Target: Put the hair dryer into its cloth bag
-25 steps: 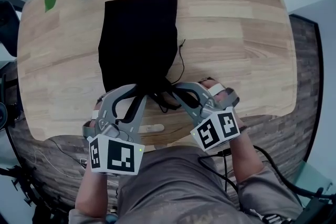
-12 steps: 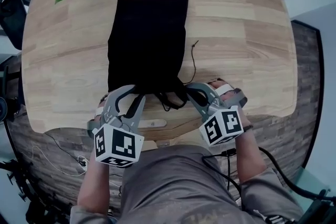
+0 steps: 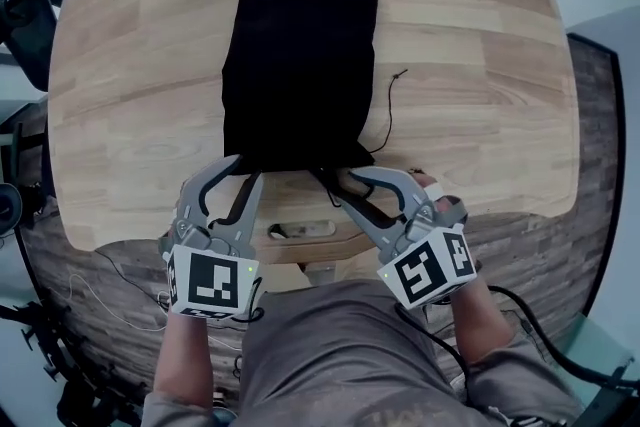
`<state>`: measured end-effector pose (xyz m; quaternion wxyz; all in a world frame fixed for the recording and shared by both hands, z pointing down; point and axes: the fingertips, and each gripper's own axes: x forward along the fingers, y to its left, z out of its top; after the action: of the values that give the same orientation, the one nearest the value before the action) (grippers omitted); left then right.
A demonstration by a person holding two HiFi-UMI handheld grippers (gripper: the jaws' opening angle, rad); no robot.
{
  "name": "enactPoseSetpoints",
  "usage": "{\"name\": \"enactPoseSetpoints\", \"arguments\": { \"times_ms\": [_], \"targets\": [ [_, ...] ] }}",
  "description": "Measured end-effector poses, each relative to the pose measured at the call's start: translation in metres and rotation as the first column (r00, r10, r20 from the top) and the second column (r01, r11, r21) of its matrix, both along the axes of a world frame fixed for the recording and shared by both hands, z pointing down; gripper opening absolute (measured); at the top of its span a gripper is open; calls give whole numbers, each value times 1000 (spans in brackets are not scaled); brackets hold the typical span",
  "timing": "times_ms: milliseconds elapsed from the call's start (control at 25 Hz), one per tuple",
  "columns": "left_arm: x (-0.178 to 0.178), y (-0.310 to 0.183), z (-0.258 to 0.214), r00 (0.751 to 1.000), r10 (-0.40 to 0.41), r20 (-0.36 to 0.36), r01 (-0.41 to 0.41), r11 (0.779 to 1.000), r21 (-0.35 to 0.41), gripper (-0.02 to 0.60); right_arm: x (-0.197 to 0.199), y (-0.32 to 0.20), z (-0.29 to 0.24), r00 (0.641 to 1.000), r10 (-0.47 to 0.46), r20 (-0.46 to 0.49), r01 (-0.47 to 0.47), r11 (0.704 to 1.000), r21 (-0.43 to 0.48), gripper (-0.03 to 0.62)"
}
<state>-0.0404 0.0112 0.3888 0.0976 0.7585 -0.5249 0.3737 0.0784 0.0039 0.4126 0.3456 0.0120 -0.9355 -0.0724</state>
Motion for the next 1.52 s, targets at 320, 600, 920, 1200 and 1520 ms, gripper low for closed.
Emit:
{"name": "enactPoseSetpoints", "arguments": {
  "times_ms": [320, 600, 920, 1200, 1520],
  "targets": [
    [-36, 5, 24, 941, -123, -314, 100, 991, -90, 187, -17, 15, 33, 971, 218, -100, -223, 974, -34, 209],
    [-37, 19, 68, 961, -32, -276, -32, 974, -223, 176, -26, 18, 50, 945, 295, -139, -301, 953, -26, 140],
    [-42, 18, 53, 959, -26, -283, -7, 993, -116, 144, -27, 13, 48, 926, 364, -100, -370, 928, -44, 121],
    [-47, 8, 62, 902, -88, -423, 20, 987, -161, 279, -26, 13, 45, 939, 334, -76, -339, 939, -55, 109],
    [-36, 1, 71, 892, -88, -443, -8, 977, -212, 20, -25, 12, 42, 941, 335, -45, -336, 941, -38, 28]
  ]
}}
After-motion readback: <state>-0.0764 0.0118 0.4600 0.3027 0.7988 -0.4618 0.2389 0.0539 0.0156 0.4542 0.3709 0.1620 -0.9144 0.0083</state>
